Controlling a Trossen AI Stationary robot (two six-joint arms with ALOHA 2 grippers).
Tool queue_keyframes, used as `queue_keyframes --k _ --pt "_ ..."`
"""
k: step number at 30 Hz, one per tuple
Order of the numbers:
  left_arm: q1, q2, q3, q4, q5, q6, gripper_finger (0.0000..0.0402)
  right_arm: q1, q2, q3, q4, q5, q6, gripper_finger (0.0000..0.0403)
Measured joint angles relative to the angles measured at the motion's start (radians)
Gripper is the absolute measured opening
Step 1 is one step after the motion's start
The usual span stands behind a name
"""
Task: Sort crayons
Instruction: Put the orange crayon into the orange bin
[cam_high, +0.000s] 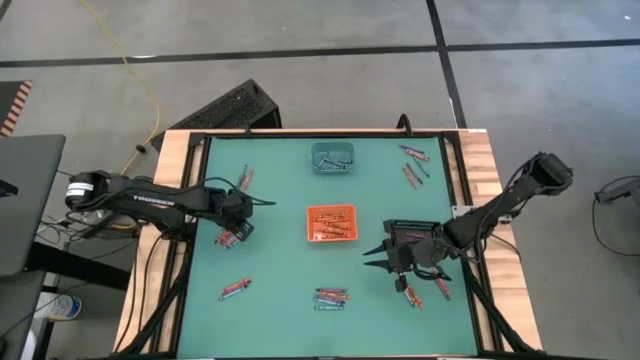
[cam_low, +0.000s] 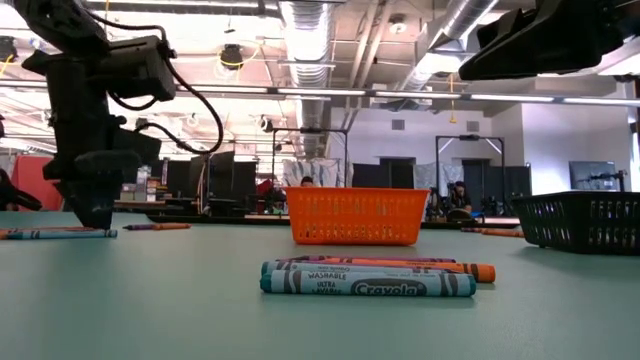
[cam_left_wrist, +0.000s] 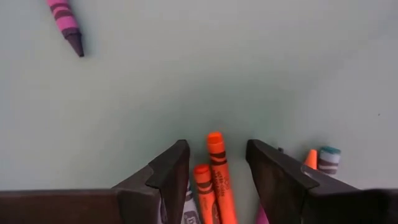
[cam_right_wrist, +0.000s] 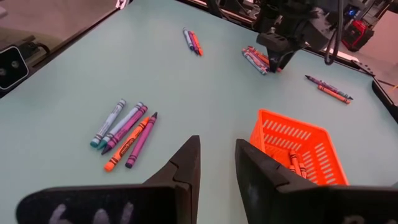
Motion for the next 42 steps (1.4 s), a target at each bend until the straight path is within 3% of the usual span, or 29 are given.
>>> queue_keyframes --k 4,12,14,20,27,30,37,42 --pt "-0.007 0.024 0.002 0.012 -0.01 0.003 0.013 0.0 0.0 0.0 0.001 0.0 0.0 0.01" --pt "-0.007 0.002 -0.006 0.013 -0.02 -0.002 0.0021 0.0 0.0 0.0 0.005 0.0 0.0 0.01" --pt "-0.007 0.002 -0.006 0.021 -0.03 -0.004 0.0009 0.0 0.0 0.0 0.005 0.0 0.0 0.01" --pt "-0.006 0.004 0.01 0.07 -0.049 0.051 0.0019 0.0 0.0 0.0 0.008 0.0 0.0 0.01" --pt "-0.004 0.009 0.141 0.185 -0.169 0.221 0.0016 0.0 0.0 0.0 0.013 0.0 -0.001 0.01" --pt "-0.005 0.005 0.205 0.34 -0.143 0.337 0.0016 0.0 0.0 0.0 0.013 0.0 -0.001 0.01" --pt "-0.025 0.047 0.282 0.73 0.024 0.464 0.0016 0.0 0.0 0.0 0.012 0.0 -0.003 0.01" --pt "-0.046 0.188 0.323 0.809 0.078 0.48 0.0016 0.0 0.0 0.0 0.012 0.0 -0.006 0.01"
